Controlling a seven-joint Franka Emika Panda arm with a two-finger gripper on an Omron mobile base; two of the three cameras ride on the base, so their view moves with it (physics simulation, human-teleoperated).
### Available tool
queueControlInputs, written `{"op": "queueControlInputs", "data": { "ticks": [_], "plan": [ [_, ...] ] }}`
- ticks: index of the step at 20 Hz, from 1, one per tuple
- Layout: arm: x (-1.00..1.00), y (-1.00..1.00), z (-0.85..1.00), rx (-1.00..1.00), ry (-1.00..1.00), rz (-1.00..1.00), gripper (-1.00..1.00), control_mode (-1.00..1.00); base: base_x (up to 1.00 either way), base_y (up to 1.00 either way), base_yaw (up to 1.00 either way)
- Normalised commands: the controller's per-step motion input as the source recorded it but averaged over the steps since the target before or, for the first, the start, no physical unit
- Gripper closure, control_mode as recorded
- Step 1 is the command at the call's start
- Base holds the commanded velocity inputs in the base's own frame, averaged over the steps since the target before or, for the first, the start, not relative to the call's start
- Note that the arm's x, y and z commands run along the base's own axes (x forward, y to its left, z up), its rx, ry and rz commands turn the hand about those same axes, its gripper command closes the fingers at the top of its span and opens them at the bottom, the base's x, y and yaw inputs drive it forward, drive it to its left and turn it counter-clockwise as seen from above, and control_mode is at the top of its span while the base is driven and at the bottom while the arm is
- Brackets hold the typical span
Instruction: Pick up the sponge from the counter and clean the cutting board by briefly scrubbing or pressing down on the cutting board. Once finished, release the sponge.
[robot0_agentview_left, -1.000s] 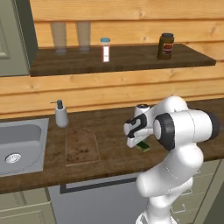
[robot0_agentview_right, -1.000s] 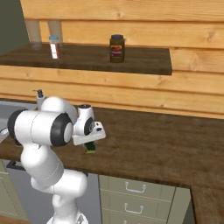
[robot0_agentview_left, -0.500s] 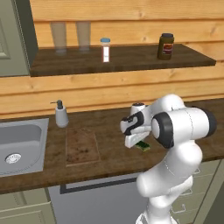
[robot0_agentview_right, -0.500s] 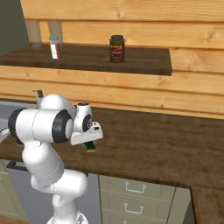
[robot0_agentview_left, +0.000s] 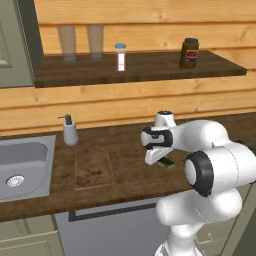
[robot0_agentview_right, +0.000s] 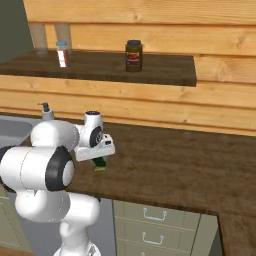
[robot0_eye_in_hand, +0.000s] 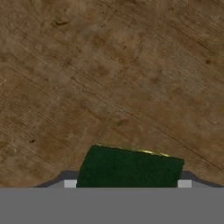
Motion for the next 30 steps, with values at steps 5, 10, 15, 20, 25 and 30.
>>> {"op": "queueControlInputs", "data": {
  "ticks": [5,10,15,20,25,30],
  "plan": [
    [-0.1,0.3,0.89,0.12,0.0,-0.15,1.0,-1.0,0.0,0.0,0.0],
    [0.0,0.56,0.38,-0.02,-0.04,-0.48,1.0,-1.0,0.0,0.0,0.0],
    [0.0,0.29,0.1,-0.01,0.0,-0.65,1.0,-1.0,0.0,0.0,0.0],
    [0.0,0.18,0.08,0.0,0.02,-0.66,1.0,-1.0,0.0,0.0,0.0],
    [0.09,0.27,0.07,-0.04,-0.01,-0.55,1.0,-1.0,0.0,0.0,0.0],
    [0.14,0.28,0.0,-0.03,-0.03,-0.48,1.0,-1.0,0.0,0.0,0.0]
  ]
}}
